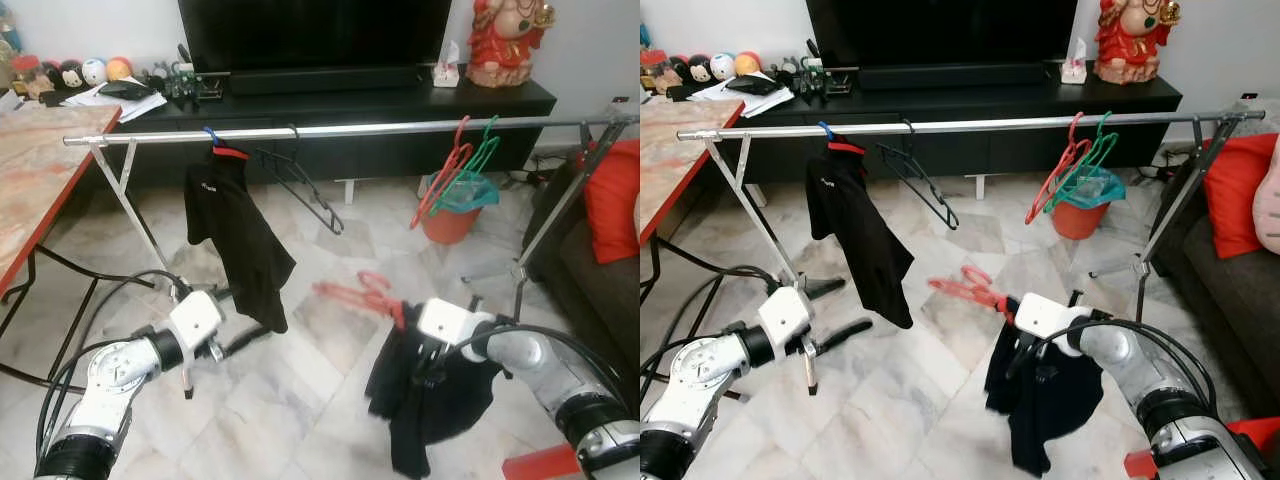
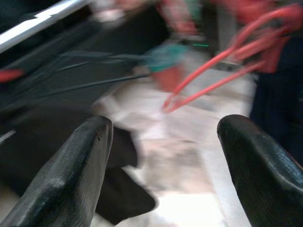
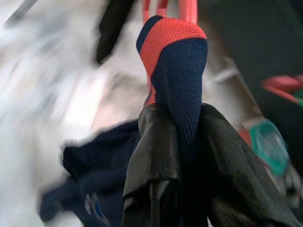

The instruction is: Hang hanger

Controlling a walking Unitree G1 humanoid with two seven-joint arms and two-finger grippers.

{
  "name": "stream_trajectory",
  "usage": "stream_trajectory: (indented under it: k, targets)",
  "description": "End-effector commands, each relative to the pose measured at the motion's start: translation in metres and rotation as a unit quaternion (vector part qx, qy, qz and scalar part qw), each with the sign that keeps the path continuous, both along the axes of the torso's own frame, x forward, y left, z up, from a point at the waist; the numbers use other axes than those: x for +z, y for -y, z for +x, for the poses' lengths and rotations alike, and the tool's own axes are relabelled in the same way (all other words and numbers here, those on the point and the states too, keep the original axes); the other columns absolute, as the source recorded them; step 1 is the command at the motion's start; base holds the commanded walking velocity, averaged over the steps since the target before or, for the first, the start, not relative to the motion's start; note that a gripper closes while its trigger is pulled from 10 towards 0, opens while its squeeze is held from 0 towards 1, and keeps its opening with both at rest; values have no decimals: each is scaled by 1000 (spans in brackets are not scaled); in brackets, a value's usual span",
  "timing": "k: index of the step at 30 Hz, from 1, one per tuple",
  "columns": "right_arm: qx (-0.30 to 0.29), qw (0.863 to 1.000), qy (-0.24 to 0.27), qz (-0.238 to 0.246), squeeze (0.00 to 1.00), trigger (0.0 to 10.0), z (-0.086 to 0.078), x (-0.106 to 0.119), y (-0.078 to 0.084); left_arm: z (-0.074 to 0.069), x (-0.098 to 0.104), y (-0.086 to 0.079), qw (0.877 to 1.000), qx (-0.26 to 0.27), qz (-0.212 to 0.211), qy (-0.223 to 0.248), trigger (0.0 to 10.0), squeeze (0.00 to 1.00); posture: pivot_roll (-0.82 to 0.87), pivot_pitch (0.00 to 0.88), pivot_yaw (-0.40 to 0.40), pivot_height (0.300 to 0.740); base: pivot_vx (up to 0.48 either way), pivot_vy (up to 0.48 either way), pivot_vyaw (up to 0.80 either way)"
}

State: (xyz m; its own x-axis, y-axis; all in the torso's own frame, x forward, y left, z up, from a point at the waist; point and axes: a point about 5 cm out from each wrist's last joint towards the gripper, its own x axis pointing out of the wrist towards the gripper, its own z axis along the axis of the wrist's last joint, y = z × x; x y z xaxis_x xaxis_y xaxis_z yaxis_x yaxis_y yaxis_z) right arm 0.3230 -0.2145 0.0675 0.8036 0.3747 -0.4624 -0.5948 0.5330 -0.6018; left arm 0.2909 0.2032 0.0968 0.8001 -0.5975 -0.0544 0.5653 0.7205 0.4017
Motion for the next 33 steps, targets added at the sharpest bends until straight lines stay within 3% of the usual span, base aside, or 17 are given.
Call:
stream_trajectory:
  k: [1, 2, 3, 6, 9, 10, 11, 16, 24, 29, 33]
  targets:
    - [-38, 997, 33, 61, 0, 0, 8, 12, -2, -3, -9, -5, 999, 48, -19, -17, 10000, 0, -63, 0, 24, 740, 0, 0, 0]
    - [-38, 997, 33, 61, 0, 0, 8, 12, -2, -3, -9, -5, 999, 48, -19, -17, 10000, 0, -63, 0, 24, 740, 0, 0, 0]
    - [-56, 992, 42, 101, 0, 0, 11, 15, -8, -6, -18, 0, 996, 64, -42, -34, 10000, 0, -63, 0, 24, 740, 0, 0, 0]
    - [-63, 984, 44, 158, 0, 0, 14, 19, -23, -11, -32, 15, 992, 66, -76, -72, 10000, 0, -70, 0, 27, 740, 0, 0, 0]
    - [-62, 977, 32, 201, 0, 0, 15, 21, -33, -11, -36, 23, 992, 67, -82, -76, 10000, 0, -70, 0, 27, 740, 0, 0, 0]
    - [-47, 973, 27, 224, 0, 6431, 15, 23, -41, -9, -36, 29, 990, 69, -94, -81, 10000, 0, -66, 0, 20, 740, 0, 0, 0]
    - [-19, 967, 16, 253, 0, 10000, 15, 27, -52, -6, -35, 37, 988, 65, -113, -87, 10000, 0, -66, 0, 20, 740, 0, 0, 0]
    - [47, 961, -14, 272, 0, 10000, 13, 37, -64, -3, -35, 53, 987, 28, -117, -105, 10000, 0, -66, 0, 20, 740, 0, 0, 0]
    - [131, 964, -55, 223, 0, 10000, 10, 47, -60, -4, -50, 61, 986, 5, -87, -144, 10000, 0, -72, 0, 28, 740, 0, 0, 0]
    - [115, 963, -35, 240, 0, 10000, 23, 67, -59, -7, -60, 56, 986, 25, -74, -150, 10000, 0, -78, 0, 36, 740, 0, 0, 0]
    - [133, 956, -26, 261, 0, 10000, 27, 80, -74, -7, -66, 60, 985, 29, -73, -157, 10000, 0, -73, 0, 34, 740, 0, 0, 0]
